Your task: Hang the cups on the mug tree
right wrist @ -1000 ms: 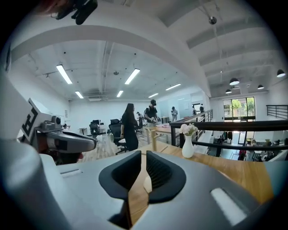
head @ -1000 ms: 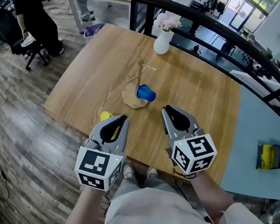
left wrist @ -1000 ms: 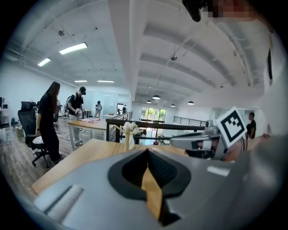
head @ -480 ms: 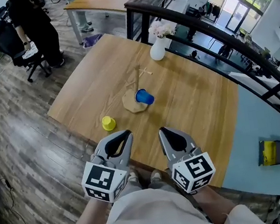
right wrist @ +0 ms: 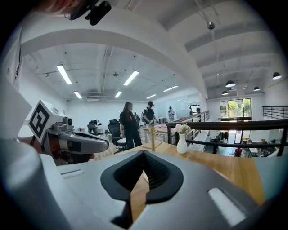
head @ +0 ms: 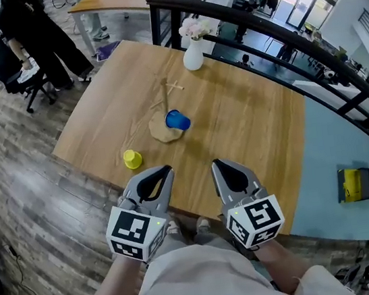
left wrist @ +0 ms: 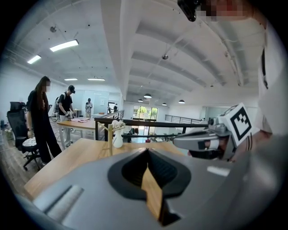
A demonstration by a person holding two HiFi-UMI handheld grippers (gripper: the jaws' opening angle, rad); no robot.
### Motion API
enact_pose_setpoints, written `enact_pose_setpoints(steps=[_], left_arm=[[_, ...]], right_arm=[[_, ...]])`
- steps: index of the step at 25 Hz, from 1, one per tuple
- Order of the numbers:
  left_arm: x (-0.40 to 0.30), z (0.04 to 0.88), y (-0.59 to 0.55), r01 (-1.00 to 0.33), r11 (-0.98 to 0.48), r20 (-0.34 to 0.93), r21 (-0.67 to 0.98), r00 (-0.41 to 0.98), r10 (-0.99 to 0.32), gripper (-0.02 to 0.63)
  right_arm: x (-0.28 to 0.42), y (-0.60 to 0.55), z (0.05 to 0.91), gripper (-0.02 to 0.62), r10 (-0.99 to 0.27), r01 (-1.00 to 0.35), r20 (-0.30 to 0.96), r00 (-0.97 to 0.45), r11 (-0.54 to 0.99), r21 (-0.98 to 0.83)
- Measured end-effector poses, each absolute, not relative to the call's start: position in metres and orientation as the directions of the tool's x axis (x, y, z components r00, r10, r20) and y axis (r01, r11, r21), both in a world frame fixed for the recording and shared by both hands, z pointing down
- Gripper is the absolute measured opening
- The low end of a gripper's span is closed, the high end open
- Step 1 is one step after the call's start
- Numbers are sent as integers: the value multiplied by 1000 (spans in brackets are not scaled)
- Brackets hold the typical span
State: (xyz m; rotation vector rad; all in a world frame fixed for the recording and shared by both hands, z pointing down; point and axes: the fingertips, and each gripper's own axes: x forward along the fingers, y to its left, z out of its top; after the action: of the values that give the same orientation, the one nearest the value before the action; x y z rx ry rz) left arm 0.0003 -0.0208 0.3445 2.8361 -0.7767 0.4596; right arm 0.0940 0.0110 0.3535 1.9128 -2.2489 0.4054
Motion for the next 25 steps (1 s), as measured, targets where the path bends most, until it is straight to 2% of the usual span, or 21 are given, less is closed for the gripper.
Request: enact_pose_setpoints(steps=[3, 12, 25], left_arm=[[20, 351, -15, -482, -873, 349, 79, 833, -428, 2], [86, 389, 5, -358, -926, 401, 123, 871, -283, 2], [146, 460, 26, -257, -953, 521, 158, 842, -140, 2]], right_arm=[[117, 21, 361, 8, -945, -992, 310, -107, 81, -98], [161, 53, 410, 143, -912, -994, 408, -26, -19, -107], [200, 72, 491, 212, -837, -989, 548, -10, -73, -130]])
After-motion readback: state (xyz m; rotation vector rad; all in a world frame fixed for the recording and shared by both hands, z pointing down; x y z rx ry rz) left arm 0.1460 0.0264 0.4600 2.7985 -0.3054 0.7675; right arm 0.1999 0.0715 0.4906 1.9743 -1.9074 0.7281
